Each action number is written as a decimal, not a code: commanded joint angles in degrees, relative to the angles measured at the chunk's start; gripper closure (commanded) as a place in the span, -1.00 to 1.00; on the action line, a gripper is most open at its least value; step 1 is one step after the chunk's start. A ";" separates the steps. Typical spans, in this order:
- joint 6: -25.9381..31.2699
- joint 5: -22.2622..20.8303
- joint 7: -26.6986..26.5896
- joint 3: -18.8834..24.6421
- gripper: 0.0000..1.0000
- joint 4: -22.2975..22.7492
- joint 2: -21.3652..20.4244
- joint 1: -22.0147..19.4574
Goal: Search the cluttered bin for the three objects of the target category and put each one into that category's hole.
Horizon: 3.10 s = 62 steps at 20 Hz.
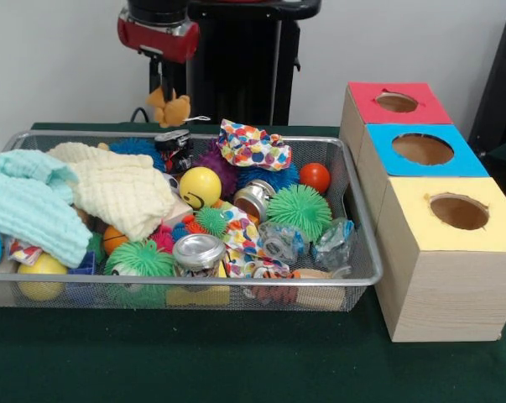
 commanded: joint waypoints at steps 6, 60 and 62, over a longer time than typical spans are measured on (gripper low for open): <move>3.56 -1.49 1.19 6.25 1.00 0.63 -3.38 4.80; -17.43 12.54 21.65 -4.36 1.00 16.67 -0.83 27.44; -17.93 11.98 21.13 -2.89 1.00 17.00 -1.38 25.37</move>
